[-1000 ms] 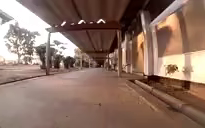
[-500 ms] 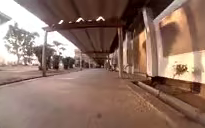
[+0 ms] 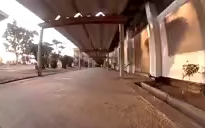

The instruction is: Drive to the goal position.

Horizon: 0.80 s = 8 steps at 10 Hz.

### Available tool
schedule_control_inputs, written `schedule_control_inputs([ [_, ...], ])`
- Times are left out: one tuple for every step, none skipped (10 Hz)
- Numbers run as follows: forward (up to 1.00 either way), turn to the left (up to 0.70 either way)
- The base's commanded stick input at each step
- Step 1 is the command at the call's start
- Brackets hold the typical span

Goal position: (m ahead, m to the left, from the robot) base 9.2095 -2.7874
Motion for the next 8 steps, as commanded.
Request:
schedule_control_inputs([
  [0.70, 0.00],
  [0.70, 0.00],
  [0.70, 0.00],
  [0.70, 0.00],
  [0.70, 0.00],
  [0.70, 0.00],
  [0.70, 0.00],
  [0.70, 0.00],
])
